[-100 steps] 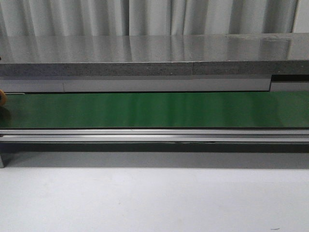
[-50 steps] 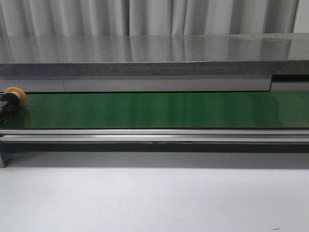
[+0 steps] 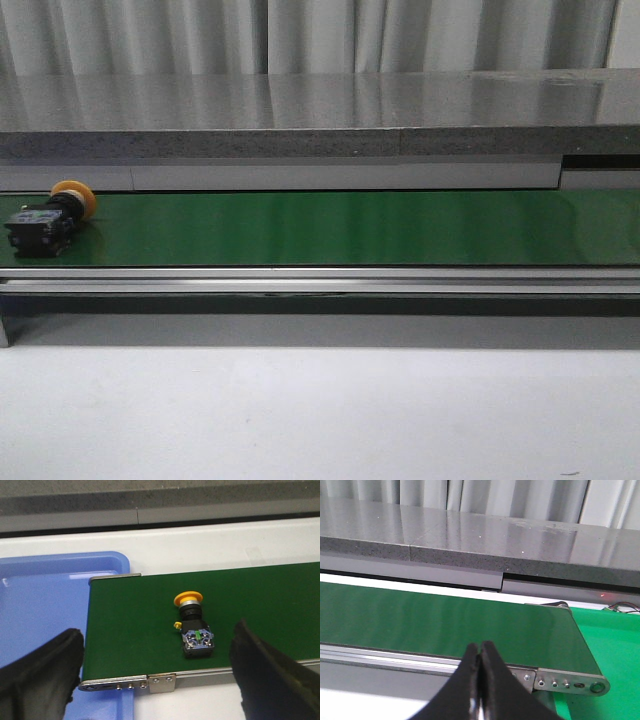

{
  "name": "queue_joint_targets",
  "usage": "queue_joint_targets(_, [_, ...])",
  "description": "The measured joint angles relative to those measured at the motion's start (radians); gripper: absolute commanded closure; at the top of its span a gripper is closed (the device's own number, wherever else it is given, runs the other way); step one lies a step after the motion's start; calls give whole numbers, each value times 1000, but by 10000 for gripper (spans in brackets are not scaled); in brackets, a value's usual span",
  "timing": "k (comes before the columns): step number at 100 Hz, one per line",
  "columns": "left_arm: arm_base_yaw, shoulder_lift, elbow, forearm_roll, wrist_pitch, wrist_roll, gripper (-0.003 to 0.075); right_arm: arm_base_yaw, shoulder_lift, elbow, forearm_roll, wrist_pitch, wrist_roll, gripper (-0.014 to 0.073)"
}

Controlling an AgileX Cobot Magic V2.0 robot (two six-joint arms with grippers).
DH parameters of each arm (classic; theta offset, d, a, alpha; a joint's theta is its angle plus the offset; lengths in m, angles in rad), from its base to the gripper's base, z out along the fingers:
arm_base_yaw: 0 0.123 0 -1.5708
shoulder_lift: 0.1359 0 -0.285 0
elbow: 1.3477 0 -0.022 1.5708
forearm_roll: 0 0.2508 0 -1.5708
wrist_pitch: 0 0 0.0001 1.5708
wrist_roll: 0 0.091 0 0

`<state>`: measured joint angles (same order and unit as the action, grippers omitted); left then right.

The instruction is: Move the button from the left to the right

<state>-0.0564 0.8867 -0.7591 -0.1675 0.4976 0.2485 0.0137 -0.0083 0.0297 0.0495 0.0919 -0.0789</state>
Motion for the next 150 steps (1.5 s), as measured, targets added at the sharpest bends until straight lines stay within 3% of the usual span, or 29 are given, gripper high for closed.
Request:
queue_joint_targets(20, [0, -272, 218, -35, -133, 0, 151, 0, 0, 0, 0, 0, 0, 662])
queue_joint_targets(43, [0, -497, 374, -41, -191, 0, 151, 0, 0, 0, 0, 0, 0, 662])
queue_joint_targets(63, [0, -540, 452, -41, -314, 0, 151, 0, 0, 0, 0, 0, 0, 662])
queue_joint_targets(89, [0, -542, 462, -41, -341, 0, 163, 0, 0, 0, 0, 0, 0, 662])
queue_joint_targets(106, [0, -542, 462, -41, -335, 0, 311, 0, 0, 0, 0, 0, 0, 662])
queue_joint_targets(133, [0, -542, 466, -41, -314, 0, 717, 0, 0, 0, 0, 0, 0, 662])
queue_joint_targets(150, [0, -542, 466, -41, -319, 0, 715, 0, 0, 0, 0, 0, 0, 662])
